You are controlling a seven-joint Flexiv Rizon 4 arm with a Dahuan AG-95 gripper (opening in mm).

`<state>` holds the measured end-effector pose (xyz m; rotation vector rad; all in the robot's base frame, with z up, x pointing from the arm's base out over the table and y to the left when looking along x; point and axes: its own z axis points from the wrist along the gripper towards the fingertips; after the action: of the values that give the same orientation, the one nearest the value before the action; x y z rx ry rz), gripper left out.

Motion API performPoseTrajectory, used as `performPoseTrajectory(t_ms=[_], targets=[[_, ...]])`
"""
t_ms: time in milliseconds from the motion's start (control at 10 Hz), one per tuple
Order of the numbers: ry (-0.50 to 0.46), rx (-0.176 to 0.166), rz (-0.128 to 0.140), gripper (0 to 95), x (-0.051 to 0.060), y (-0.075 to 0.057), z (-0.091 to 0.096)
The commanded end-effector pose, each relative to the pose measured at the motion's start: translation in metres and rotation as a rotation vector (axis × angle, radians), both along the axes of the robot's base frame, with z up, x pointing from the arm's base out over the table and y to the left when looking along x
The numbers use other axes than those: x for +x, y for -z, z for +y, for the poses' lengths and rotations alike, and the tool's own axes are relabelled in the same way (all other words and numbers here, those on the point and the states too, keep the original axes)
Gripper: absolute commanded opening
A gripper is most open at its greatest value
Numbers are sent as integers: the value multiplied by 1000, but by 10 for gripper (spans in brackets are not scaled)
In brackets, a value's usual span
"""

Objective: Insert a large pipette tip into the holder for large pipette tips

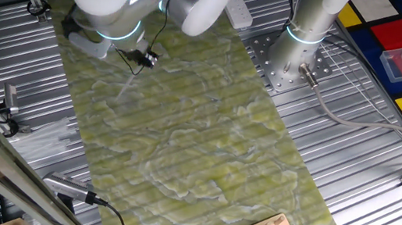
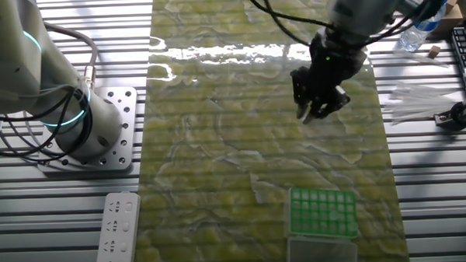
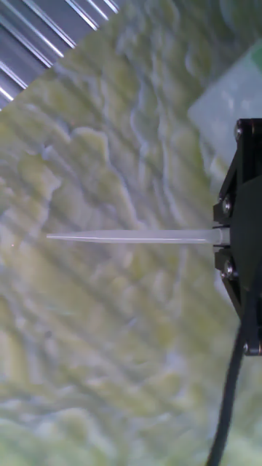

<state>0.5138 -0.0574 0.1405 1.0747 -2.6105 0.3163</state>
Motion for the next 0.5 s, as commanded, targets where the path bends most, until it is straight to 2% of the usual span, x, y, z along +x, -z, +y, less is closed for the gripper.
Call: performPoseTrajectory(t_ms=[100, 200, 300, 400, 500], targets=[[-236, -88, 88, 0, 4, -11, -29], [-262, -115, 100, 0, 5, -10, -29], [-261, -106, 98, 0, 6, -10, -29], [-270, -84, 100, 0, 8, -9, -28], [-311, -58, 118, 0, 8, -9, -28]])
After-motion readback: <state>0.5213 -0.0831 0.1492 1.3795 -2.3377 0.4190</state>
